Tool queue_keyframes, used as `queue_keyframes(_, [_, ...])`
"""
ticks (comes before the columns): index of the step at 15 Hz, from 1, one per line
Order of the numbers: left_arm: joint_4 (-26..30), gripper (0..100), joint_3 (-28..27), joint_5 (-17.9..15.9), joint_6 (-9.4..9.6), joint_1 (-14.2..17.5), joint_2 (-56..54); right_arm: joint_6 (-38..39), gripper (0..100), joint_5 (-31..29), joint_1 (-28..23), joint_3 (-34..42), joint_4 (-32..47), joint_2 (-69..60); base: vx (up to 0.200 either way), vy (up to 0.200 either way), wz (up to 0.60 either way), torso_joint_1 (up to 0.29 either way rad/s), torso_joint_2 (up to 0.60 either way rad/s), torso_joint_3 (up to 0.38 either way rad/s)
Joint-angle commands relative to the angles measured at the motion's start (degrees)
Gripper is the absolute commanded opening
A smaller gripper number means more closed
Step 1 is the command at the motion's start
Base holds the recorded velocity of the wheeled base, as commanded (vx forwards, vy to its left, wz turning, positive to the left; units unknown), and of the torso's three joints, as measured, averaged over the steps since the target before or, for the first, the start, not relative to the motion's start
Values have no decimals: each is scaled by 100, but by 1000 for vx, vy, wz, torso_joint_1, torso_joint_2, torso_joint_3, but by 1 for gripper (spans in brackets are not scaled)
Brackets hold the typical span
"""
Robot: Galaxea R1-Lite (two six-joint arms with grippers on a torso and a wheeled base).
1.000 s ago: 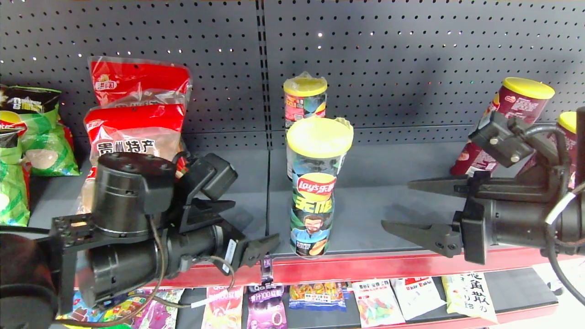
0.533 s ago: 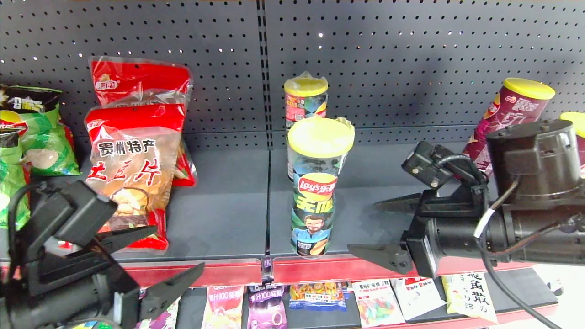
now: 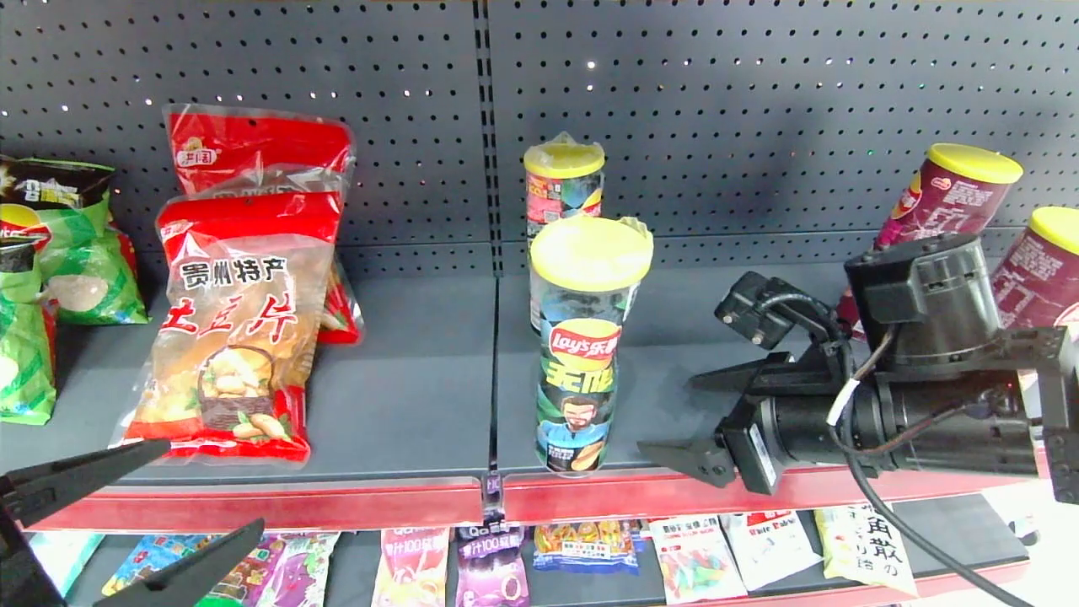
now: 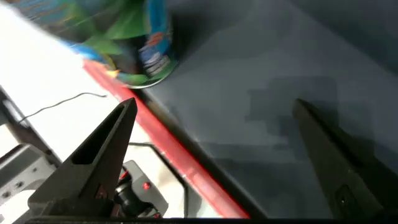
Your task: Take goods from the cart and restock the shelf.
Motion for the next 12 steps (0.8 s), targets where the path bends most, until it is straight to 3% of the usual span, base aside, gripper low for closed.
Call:
queue_keyframes(1, [-6, 100, -18, 4, 2, 4, -74, 8, 100, -65, -31, -62, -11, 108, 0, 0, 0, 0, 0, 0])
queue_keyframes(4, [-6, 100, -88, 13, 2, 4, -66, 8, 100, -390, 66, -282, -11, 372, 0, 0, 0, 0, 0, 0])
queue_keyframes(12, [-6, 100, -132, 39, 2, 21, -83, 8, 100, -399, 180, -484, -11, 653, 0, 0, 0, 0, 0, 0])
